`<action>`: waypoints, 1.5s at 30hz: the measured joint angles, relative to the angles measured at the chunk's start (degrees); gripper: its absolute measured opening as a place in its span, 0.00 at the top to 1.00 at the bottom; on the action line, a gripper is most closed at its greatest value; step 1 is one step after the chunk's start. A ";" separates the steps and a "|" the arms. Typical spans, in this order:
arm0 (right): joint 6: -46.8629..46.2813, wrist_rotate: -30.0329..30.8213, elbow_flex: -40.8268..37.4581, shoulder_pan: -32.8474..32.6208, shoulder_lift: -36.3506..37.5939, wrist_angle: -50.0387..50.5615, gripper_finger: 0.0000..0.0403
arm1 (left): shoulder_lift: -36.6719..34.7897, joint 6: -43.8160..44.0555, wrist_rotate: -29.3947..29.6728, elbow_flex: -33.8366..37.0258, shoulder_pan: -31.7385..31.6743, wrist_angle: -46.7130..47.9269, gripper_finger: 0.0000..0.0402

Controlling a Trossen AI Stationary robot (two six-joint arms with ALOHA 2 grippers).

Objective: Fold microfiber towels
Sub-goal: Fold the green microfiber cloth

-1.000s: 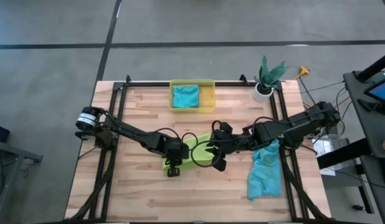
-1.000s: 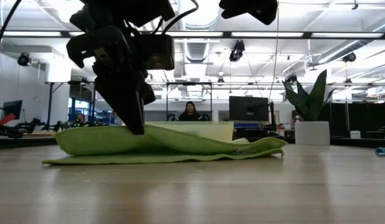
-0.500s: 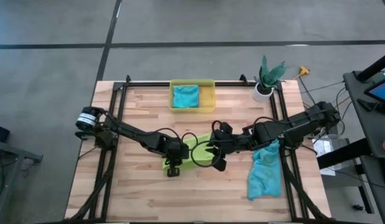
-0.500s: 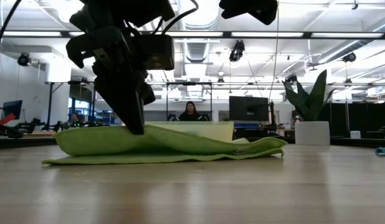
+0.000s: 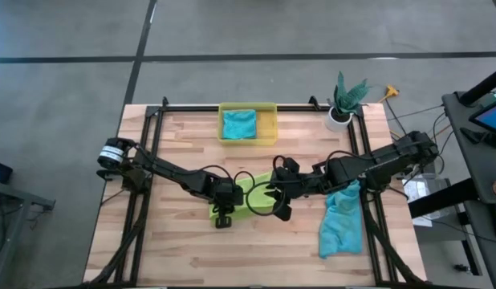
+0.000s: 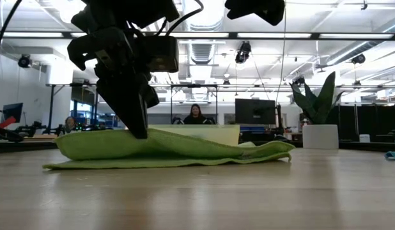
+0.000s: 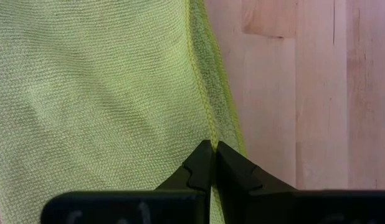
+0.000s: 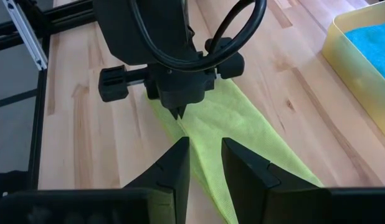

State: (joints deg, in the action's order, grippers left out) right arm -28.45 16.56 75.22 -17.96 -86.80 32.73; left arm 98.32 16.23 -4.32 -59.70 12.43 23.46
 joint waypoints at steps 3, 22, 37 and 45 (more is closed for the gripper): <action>0.00 0.00 0.00 0.00 0.00 0.00 0.78 | 0.00 0.00 0.00 0.06 0.00 0.03 1.00; 0.00 0.00 0.00 -0.01 0.00 0.00 0.78 | 0.01 -0.02 -0.09 0.09 -0.04 0.04 1.00; 5.54 -0.02 0.00 -0.02 0.00 0.41 0.78 | 0.00 -0.53 -1.36 0.09 -0.04 0.03 1.00; 25.13 -0.02 0.02 -0.02 0.00 0.42 0.78 | 0.00 -0.52 -3.21 0.09 -0.07 0.03 1.00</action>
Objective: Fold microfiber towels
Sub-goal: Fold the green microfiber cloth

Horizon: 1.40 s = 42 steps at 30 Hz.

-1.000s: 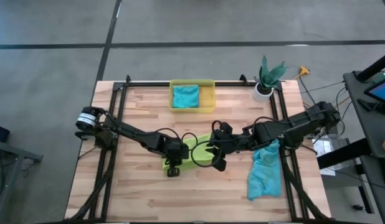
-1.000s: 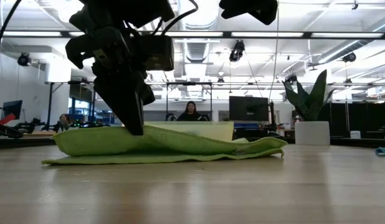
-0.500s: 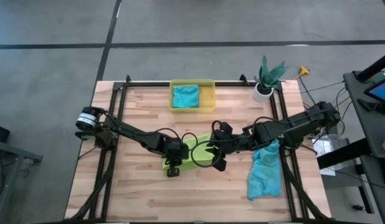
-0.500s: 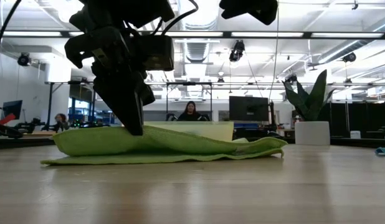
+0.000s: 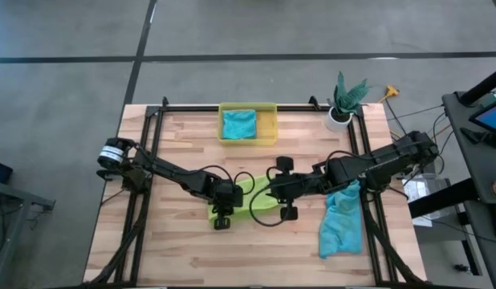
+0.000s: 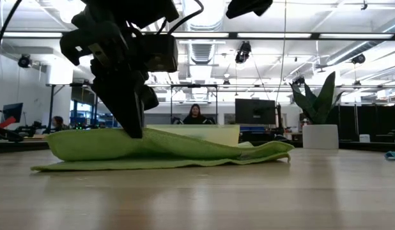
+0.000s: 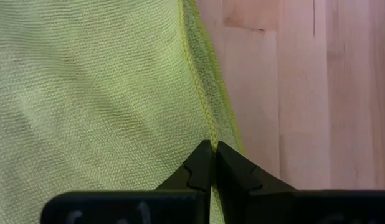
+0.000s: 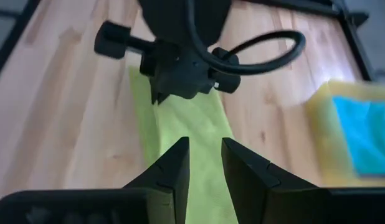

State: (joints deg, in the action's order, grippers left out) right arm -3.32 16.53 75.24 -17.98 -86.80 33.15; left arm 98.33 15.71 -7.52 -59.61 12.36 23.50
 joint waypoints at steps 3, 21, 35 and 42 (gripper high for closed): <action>5.46 0.00 0.00 0.00 0.00 0.00 0.78 | 0.01 0.32 -0.03 0.00 0.00 0.01 1.00; 9.37 -0.01 0.04 0.00 0.00 -0.06 0.78 | 0.00 0.57 -0.01 0.00 -0.02 -0.03 1.00; 9.36 0.00 0.07 0.04 0.00 -0.42 0.78 | 0.00 2.63 1.77 0.00 -0.11 -0.03 1.00; 9.36 0.02 0.07 0.42 0.00 -0.45 0.78 | 0.00 3.47 1.85 0.00 -0.28 0.09 1.00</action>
